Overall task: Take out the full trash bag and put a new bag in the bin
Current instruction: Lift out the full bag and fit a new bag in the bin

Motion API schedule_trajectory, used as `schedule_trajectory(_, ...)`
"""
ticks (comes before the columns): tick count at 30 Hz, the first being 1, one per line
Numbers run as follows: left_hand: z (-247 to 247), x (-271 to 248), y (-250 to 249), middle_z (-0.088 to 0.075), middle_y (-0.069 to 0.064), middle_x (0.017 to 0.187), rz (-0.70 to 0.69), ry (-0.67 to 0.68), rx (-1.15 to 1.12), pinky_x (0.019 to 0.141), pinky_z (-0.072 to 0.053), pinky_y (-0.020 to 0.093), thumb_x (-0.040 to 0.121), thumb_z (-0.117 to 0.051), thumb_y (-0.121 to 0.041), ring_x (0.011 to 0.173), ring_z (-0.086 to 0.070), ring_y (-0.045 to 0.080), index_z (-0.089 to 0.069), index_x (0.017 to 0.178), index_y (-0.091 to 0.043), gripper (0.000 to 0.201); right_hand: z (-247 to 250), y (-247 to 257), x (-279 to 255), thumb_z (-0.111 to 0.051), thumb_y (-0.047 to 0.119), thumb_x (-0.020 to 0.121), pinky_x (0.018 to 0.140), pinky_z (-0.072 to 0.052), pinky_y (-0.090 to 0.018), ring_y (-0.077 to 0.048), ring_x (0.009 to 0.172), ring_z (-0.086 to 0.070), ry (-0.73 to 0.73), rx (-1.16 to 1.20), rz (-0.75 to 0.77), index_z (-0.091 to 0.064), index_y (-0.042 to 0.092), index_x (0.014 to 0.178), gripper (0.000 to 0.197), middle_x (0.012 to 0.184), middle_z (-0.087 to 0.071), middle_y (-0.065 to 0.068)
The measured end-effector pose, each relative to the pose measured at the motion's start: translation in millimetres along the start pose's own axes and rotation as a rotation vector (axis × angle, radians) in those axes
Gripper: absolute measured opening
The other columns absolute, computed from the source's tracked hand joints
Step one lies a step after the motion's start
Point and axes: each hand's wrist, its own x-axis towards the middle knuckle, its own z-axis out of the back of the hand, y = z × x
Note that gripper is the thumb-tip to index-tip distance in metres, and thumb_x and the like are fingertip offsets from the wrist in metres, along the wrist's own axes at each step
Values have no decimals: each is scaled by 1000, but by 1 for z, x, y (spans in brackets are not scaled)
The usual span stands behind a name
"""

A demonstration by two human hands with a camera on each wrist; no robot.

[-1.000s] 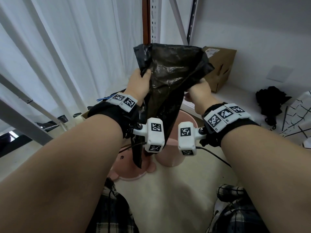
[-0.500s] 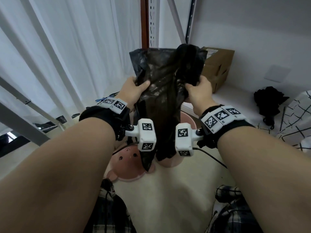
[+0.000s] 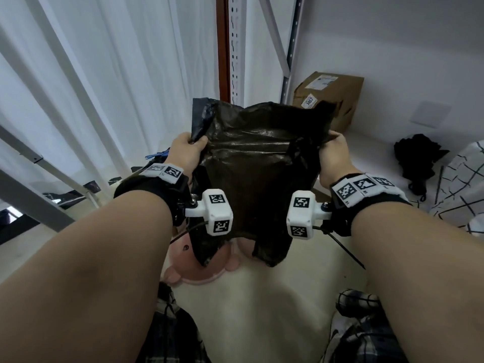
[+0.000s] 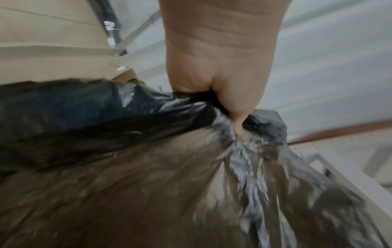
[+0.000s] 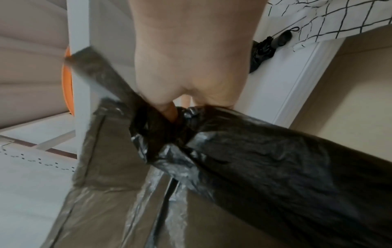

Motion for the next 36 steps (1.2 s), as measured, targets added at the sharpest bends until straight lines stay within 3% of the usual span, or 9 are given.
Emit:
schedule_trajectory(6,-14,-2,-24,-63,7,89,-71,18,-59,90,-53,42,91,-58,-22,87,-62,24,-56,84,-17,9,-8,10,-11,-37,50,91,108,-38,-44,-27,119,-50,-94,-45,-141,-33,11,137,60,131,-50,-9)
schedule_trajectory(10,-25,-10,-44,-59,0,82,-168,70,-114,72,-54,25,93,-56,-18,76,-60,14,-54,89,-14,6,-16,14,-15,-39,94,51,110,-36,-47,-24,127,-47,71,104,-143,-29,21,145,120,141,-47,-1)
schedule_trajectory(14,-30,-15,-49,-57,-3,79,-200,89,-116,62,-50,14,94,-55,-17,71,-57,7,-52,97,-10,9,-15,8,-15,-74,44,74,98,-45,-33,-20,107,-54,52,-195,27,-40,5,129,75,114,-54,-3)
schedule_trajectory(17,-25,-13,-46,-57,-1,80,-235,23,-102,72,-50,25,92,-57,-17,76,-57,13,-50,89,-15,8,-10,4,-13,-60,9,81,80,-43,-29,-22,91,-52,-19,-495,162,-52,12,99,20,95,-54,-6)
schedule_trajectory(22,0,-7,-54,-54,3,86,-482,-464,-43,67,-38,17,92,-46,-9,83,-51,18,-42,95,-12,5,16,9,-14,-40,-8,83,85,-45,-36,-32,99,-57,-113,-598,336,-59,4,105,31,104,-62,-19)
schedule_trajectory(26,2,-2,-33,-61,22,104,-329,23,610,77,-37,28,92,-53,-10,101,-58,27,-57,105,1,17,42,4,-14,-48,8,89,100,-38,-44,-42,124,-45,-137,-947,-71,-35,1,130,43,133,-46,-26)
schedule_trajectory(30,-20,-19,-62,-54,-1,76,-614,224,440,60,-34,9,91,-54,-5,71,-47,9,-50,93,-10,6,15,33,-30,-48,18,92,107,-31,-33,-29,133,-38,32,-659,206,-29,9,143,56,142,-40,-15)
schedule_trajectory(33,-35,-21,-67,-56,4,88,-656,475,728,75,-36,21,87,-58,-5,88,-56,20,-58,97,-6,10,-12,50,-57,-40,48,95,99,-27,-23,-11,124,-40,349,-348,240,-26,16,146,62,133,-46,2)
schedule_trajectory(36,-38,-22,-55,-62,11,95,-646,539,788,86,-45,32,85,-59,-3,97,-60,26,-59,94,-7,10,-20,48,-63,-57,44,86,98,-30,-20,-6,113,-46,528,-430,281,-19,16,148,78,113,-53,10)
